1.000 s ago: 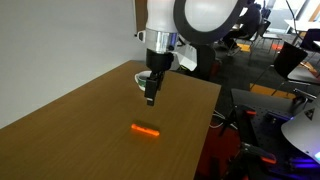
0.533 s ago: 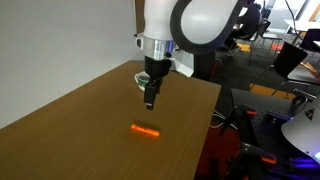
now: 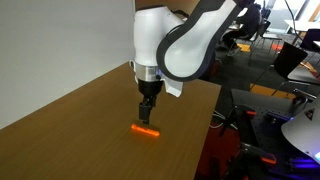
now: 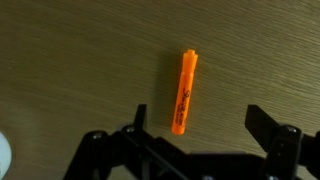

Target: Put the marker in the cup

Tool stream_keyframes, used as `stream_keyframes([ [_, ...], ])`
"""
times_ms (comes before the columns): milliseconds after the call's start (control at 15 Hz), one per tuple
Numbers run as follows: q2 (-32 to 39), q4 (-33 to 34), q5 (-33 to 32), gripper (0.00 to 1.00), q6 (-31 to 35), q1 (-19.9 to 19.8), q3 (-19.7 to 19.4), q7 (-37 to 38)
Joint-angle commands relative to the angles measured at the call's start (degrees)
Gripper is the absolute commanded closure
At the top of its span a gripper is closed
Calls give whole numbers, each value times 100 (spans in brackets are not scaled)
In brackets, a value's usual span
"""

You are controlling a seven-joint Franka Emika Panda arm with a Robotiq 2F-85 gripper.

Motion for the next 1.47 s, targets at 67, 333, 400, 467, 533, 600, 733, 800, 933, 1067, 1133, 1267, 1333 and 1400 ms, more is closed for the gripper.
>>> stream_keyframes([
  [67, 379, 327, 42, 0, 62, -45, 33, 95],
  [333, 692, 543, 107, 0, 15, -64, 60, 104],
  [400, 777, 590, 114, 0, 38, -55, 64, 108],
  [467, 820, 614, 112, 0, 19, -48, 63, 115],
  [533, 901, 661, 110, 0, 23, -43, 64, 116],
  [600, 945, 690, 104, 0, 12, -32, 58, 129],
  [733, 1043, 744, 102, 0, 6, -26, 60, 134],
  [800, 1090, 769, 108, 0, 14, -30, 67, 129],
  [933, 1170, 825, 101, 0, 10, -21, 63, 139],
  [1067, 1261, 905, 83, 8, -9, 2, 48, 159],
  [1133, 1302, 945, 73, 9, -28, 9, 45, 156],
  [1267, 1372, 1024, 61, 19, -41, 34, 30, 179],
  [1333, 1406, 1072, 53, 30, -55, 46, 24, 182],
  [1400, 1430, 1107, 51, 39, -73, 52, 24, 181],
])
